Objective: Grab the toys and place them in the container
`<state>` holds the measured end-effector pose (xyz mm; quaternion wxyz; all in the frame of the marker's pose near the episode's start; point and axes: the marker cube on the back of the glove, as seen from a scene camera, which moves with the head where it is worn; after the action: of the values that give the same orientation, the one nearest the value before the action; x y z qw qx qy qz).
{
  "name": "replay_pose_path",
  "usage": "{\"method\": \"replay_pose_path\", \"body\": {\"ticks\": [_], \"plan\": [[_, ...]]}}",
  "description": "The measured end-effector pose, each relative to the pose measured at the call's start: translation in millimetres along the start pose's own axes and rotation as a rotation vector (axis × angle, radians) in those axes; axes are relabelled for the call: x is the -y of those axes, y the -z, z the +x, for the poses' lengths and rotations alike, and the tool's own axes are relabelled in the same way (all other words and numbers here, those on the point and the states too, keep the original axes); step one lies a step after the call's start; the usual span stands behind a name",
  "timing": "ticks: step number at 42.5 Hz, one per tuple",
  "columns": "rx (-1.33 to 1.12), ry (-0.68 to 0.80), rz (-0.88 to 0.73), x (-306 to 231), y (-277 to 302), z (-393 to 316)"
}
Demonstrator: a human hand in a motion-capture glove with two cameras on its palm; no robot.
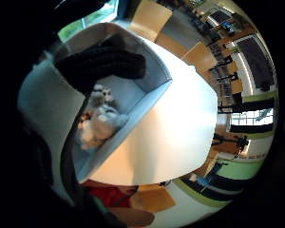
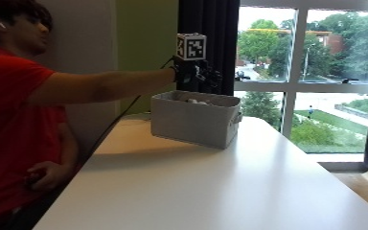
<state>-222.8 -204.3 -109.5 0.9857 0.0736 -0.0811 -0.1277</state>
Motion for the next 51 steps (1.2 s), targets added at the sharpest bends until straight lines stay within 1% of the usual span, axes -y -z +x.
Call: {"method": "replay_pose_path", "body": {"ticks": [6, 13, 20, 25, 32, 37, 46, 51], "plan": [[0.000, -0.003, -0.013, -11, 2, 19], [-0.055, -0.021, 0.049, -29, 4, 43], [-0.022, -0.045, -0.008, -61, -10, 80], [-0.070, -0.038, -0.021, -86, -20, 113], [-0.069, -0.110, -0.073, -118, -37, 147], [-0.096, -0.143, -0.083, -142, -50, 174], [-0.122, -0.282, -0.100, -168, -68, 218], [-0.092, -0.299, -0.093, -183, -67, 233]]}}
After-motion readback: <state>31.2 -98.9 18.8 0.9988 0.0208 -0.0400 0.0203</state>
